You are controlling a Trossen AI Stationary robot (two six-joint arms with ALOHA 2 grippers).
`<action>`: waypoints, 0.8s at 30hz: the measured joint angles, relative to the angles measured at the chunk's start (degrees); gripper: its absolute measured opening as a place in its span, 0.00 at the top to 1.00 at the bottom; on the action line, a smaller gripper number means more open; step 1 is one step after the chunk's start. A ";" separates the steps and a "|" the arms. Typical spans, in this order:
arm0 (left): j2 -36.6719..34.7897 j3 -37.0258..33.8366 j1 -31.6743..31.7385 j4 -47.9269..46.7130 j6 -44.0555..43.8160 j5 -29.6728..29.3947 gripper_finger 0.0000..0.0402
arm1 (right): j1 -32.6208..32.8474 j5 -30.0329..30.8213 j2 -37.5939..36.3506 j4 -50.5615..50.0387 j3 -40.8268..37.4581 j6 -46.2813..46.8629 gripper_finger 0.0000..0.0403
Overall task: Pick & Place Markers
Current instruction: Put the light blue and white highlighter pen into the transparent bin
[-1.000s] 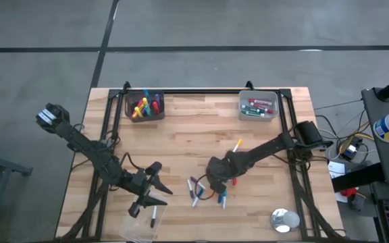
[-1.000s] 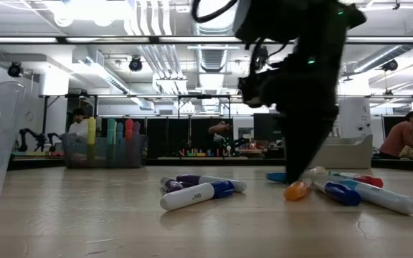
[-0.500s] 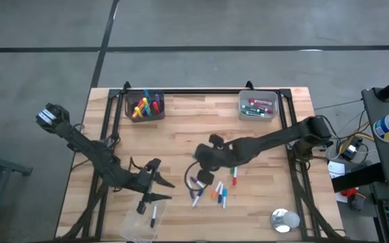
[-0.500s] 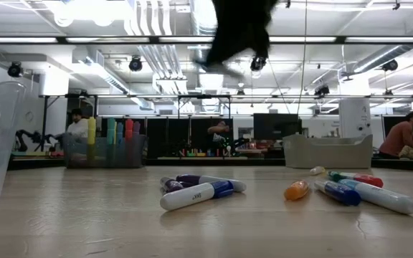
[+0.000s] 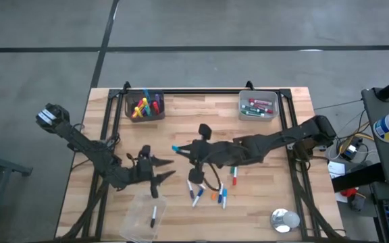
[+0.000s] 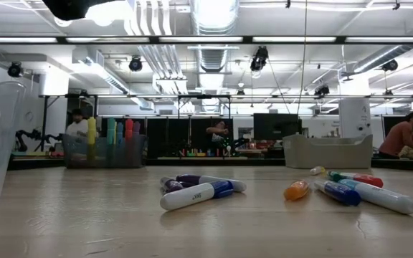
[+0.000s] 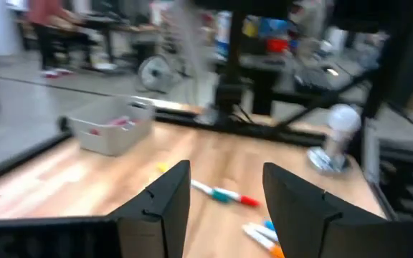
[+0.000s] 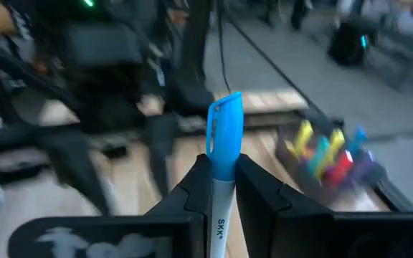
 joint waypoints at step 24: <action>0.00 0.02 2.35 15.13 9.41 5.94 0.61 | 1.29 -5.34 5.63 16.28 -0.13 -5.05 0.91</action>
